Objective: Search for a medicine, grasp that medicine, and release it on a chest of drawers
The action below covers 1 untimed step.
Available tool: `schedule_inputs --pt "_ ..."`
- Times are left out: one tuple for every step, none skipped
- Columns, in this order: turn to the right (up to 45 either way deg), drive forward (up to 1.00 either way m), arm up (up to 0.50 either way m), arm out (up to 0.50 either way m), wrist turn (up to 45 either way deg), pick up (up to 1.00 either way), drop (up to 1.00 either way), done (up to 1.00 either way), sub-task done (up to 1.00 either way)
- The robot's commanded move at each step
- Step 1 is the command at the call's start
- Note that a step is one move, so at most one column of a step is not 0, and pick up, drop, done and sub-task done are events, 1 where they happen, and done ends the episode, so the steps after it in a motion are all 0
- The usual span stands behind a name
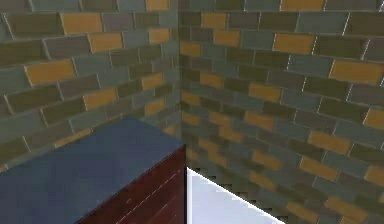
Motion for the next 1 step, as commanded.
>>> schedule_inputs --pt "-45.0 0.00 0.00 0.00 0.0 0.00 0.00 0.00 0.00"
